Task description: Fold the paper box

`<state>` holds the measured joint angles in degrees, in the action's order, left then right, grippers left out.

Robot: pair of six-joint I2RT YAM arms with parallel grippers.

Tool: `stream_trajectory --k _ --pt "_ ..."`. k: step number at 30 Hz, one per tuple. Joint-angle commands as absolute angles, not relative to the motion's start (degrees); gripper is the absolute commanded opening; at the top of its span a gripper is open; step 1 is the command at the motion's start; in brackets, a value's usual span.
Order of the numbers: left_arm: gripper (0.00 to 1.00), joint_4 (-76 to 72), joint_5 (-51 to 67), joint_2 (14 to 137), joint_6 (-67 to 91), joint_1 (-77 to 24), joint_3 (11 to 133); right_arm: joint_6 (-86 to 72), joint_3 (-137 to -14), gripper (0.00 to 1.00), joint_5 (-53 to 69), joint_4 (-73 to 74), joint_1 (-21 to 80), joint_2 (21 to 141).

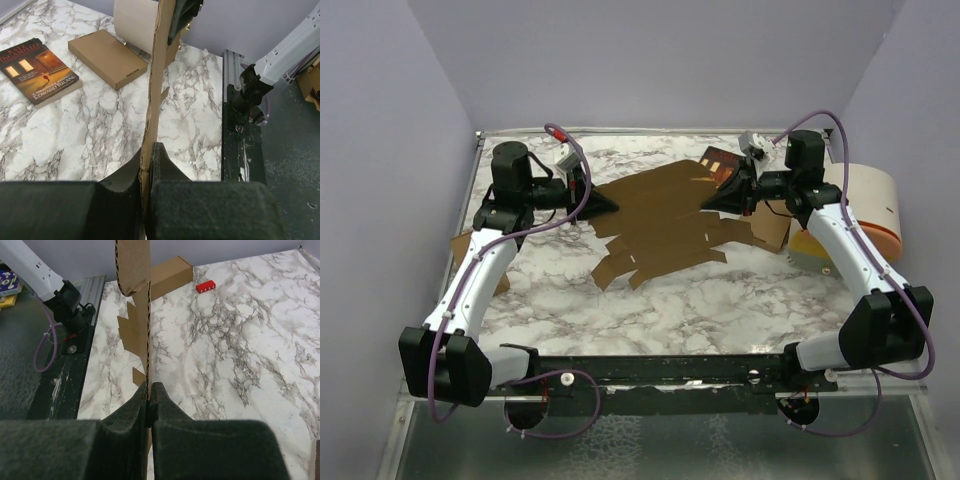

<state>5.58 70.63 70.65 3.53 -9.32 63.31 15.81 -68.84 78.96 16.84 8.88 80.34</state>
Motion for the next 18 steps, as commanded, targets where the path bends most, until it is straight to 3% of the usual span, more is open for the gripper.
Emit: stream_trajectory --k 1,3,4,8,10,18 --pt "0.0 4.5 72.7 70.9 3.4 -9.0 65.2 16.6 -70.7 0.01 80.9 18.3 8.7 81.1" --pt "0.0 4.5 72.3 70.7 3.1 -9.0 65.1 16.4 -70.8 0.03 80.4 18.3 8.7 81.0" --pt "0.0 4.6 71.3 70.6 2.9 -9.0 65.0 16.3 -70.8 0.1 80.2 18.3 8.8 81.2" --pt "0.0 6.7 68.1 70.0 0.9 -8.8 65.7 16.2 -71.0 0.66 80.5 18.7 8.0 81.4" --pt "0.0 7.0 67.2 69.6 0.7 -8.6 65.6 16.4 -70.8 0.83 80.9 18.9 6.4 81.2" --pt "0.0 5.6 65.0 67.7 1.1 -6.8 62.3 19.1 -65.0 0.94 75.8 15.6 0.5 80.5"
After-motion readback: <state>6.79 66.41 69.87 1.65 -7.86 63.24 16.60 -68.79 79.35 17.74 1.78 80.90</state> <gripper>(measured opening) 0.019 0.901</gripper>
